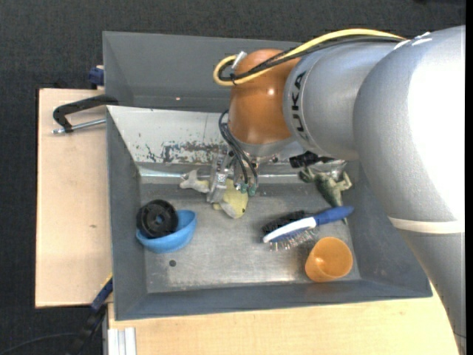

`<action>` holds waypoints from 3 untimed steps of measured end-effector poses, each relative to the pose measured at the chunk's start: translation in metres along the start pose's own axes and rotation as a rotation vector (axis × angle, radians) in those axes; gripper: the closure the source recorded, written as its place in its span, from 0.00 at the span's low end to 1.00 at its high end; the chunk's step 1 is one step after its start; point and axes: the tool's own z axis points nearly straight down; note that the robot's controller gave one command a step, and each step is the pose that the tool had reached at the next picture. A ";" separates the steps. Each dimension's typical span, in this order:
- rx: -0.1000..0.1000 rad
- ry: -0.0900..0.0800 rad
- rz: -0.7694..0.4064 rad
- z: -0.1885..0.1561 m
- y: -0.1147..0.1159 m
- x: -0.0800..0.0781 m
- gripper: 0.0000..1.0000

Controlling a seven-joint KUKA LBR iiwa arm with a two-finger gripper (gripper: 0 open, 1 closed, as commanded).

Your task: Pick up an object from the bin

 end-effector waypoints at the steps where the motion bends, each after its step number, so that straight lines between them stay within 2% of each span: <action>1: 0.000 0.001 0.001 -0.007 0.001 -0.002 1.00; 2: -0.001 -0.004 0.001 -0.063 0.002 -0.005 1.00; 3: -0.001 -0.002 0.000 -0.095 0.003 -0.007 1.00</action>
Offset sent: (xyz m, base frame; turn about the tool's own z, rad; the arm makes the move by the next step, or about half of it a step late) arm 0.0000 0.0000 0.0054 0.0000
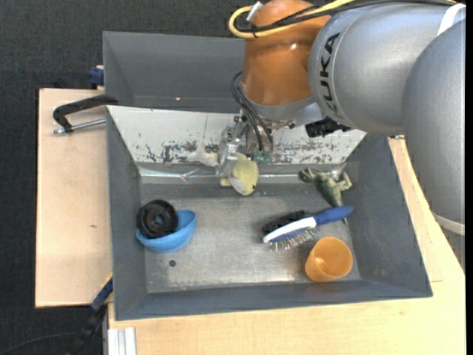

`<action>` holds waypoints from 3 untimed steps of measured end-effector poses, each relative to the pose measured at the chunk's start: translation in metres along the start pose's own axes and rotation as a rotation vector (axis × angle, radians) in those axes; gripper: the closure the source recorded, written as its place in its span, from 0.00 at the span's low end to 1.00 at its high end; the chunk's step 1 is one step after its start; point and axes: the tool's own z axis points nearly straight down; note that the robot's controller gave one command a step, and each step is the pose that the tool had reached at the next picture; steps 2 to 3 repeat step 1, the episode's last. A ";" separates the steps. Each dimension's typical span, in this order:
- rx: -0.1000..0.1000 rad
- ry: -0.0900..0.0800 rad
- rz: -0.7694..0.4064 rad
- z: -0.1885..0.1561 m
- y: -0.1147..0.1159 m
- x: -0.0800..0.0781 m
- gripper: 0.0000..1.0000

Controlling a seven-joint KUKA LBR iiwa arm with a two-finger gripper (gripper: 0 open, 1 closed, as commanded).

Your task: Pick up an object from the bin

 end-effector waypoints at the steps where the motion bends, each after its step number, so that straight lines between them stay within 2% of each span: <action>1: 0.002 0.003 -0.001 -0.003 0.001 -0.002 1.00; 3: 0.002 0.003 -0.001 -0.003 0.001 -0.002 1.00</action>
Offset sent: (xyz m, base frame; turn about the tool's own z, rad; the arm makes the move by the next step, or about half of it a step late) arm 0.0001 -0.0001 0.0016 0.0000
